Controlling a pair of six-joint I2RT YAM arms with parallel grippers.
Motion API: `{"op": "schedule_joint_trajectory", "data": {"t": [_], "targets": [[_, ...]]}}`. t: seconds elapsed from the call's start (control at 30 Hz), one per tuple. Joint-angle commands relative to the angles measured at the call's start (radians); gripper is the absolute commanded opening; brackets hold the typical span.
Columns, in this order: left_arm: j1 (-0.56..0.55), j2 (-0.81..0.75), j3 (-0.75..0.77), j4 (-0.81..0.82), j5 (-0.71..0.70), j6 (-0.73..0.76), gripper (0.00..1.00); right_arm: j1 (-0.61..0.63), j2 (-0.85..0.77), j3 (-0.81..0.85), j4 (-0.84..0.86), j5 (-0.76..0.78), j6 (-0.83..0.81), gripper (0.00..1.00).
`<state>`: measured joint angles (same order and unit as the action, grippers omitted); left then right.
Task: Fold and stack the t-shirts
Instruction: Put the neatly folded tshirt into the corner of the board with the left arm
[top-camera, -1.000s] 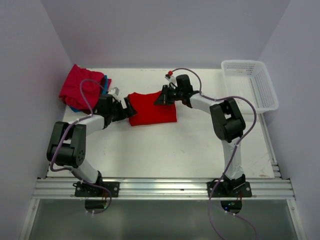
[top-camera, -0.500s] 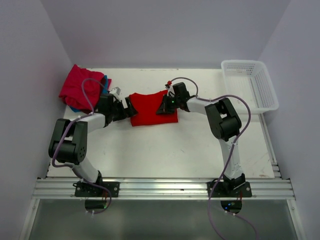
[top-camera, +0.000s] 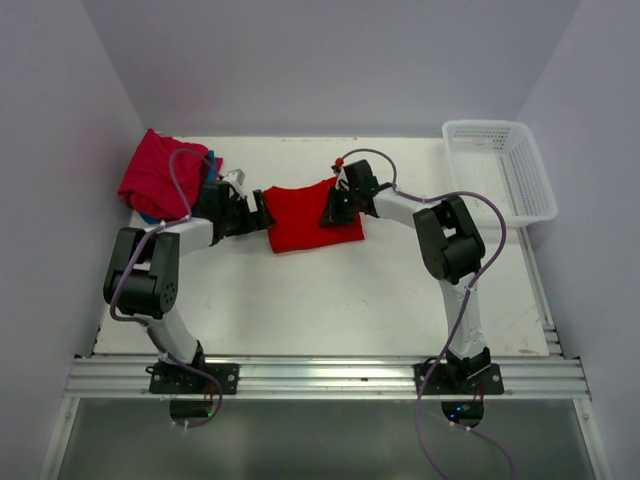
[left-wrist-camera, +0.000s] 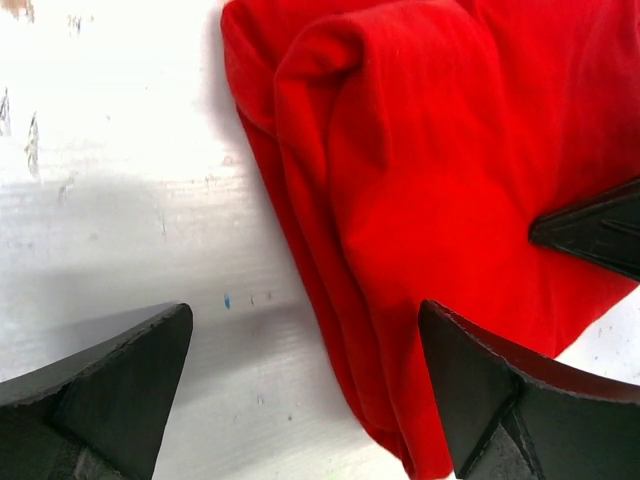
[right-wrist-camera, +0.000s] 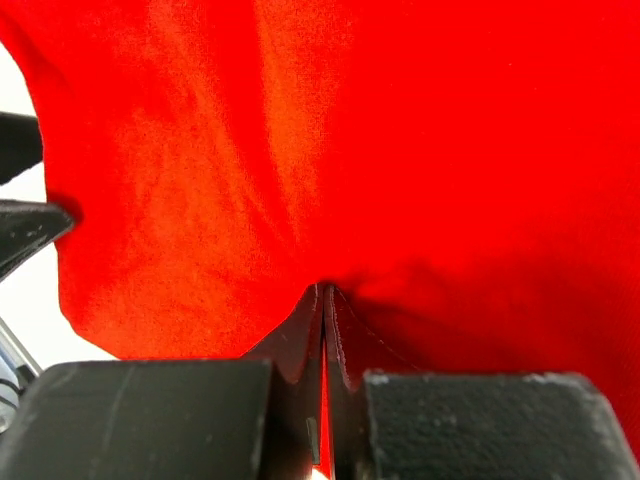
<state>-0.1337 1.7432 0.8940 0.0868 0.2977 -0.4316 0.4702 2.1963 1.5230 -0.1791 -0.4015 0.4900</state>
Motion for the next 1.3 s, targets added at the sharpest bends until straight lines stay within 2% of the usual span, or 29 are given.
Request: {"op": "schedule_joint_trajectory", "data": {"t": [0.0, 0.2, 0.33, 0.53, 0.8, 0.97, 1.1, 1.27], "targets": [[0.002, 0.05, 0.036, 0.027, 0.01, 0.036, 1.0, -0.01, 0.005, 0.014, -0.103, 0.089, -0.054, 0.0], [0.002, 0.147, 0.086, 0.088, 0.101, 0.01, 1.0, -0.01, 0.002, 0.031, -0.123, 0.081, -0.062, 0.0], [-0.003, 0.206, 0.123, 0.074, 0.19, -0.027, 1.0, -0.01, -0.004, 0.025, -0.126, 0.089, -0.064, 0.0], [-0.059, 0.219, 0.112, 0.002, 0.233, -0.064, 1.0, -0.01, 0.005, 0.025, -0.126, 0.087, -0.062, 0.0], [-0.11, 0.182, 0.016, 0.042, 0.239, -0.139, 1.0, -0.01, 0.017, 0.023, -0.114, 0.079, -0.054, 0.0], [-0.118, 0.191, -0.056, 0.197, 0.242, -0.229, 1.0, -0.008, 0.031, 0.023, -0.102, 0.063, -0.044, 0.0], [-0.132, 0.263, -0.046, 0.327, 0.271, -0.32, 1.0, -0.008, 0.028, 0.008, -0.086, 0.062, -0.037, 0.0], [-0.145, 0.345, -0.015, 0.413, 0.307, -0.383, 1.0, -0.008, 0.028, 0.003, -0.082, 0.059, -0.037, 0.0]]}}
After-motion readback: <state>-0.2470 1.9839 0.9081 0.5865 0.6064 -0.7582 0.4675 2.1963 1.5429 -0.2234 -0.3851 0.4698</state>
